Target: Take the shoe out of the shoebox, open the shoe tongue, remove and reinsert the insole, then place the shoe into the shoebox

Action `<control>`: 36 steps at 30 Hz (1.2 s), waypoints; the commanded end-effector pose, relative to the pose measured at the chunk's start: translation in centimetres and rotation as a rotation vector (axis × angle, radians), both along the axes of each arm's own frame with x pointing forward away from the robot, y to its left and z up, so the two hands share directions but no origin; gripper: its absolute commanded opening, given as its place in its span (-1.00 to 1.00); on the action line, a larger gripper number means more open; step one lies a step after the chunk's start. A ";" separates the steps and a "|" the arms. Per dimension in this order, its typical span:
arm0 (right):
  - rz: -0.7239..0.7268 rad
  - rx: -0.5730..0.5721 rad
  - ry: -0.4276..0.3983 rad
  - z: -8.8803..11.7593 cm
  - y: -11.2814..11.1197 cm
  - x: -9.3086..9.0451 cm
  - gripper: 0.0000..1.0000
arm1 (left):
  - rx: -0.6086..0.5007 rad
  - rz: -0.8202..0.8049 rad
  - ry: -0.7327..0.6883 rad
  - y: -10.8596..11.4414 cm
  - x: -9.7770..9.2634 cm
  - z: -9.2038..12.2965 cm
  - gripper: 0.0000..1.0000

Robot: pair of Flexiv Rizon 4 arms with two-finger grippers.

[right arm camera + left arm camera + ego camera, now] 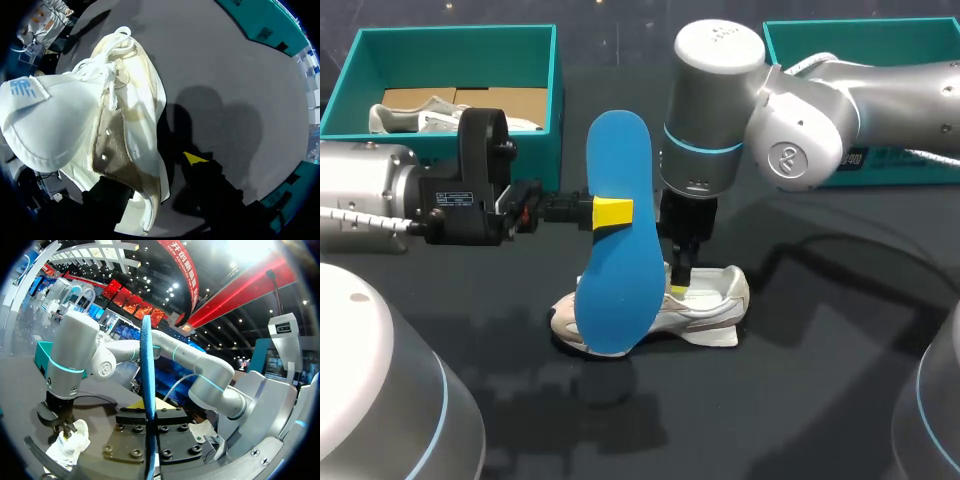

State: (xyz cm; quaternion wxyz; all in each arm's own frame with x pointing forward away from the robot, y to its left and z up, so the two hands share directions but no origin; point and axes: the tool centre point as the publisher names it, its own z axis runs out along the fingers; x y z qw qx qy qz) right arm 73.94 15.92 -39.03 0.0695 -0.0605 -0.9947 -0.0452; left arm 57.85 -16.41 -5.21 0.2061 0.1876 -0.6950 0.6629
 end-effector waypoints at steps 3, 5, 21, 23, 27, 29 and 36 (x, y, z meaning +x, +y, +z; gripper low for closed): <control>-0.008 0.008 -0.003 -0.4 0.0 -0.5 -1.00 | -0.002 0.001 0.000 -0.2 0.0 -0.1 -1.00; -0.010 0.008 -0.004 -0.4 -0.1 -0.6 -1.00 | -0.002 0.001 0.000 -0.2 0.0 -0.1 -1.00; -0.027 0.013 -0.032 1.5 -0.4 -2.3 -1.00 | -0.002 0.001 0.000 -0.2 0.0 -0.1 -1.00; -0.058 0.010 -0.031 2.2 -0.6 -2.6 -1.00 | -0.002 0.001 0.000 -0.2 0.0 -0.1 -1.00; -0.169 0.003 -0.032 3.5 -1.1 -3.1 -1.00 | -0.002 0.001 0.000 -0.2 0.0 -0.1 -1.00; -0.254 0.004 -0.037 3.9 -1.1 -3.4 -1.00 | -0.002 0.001 0.000 -0.2 0.0 -0.1 -1.00; -0.518 0.047 -0.060 5.0 -1.3 -4.7 -1.00 | -0.002 0.001 0.000 -0.2 0.0 -0.1 -1.00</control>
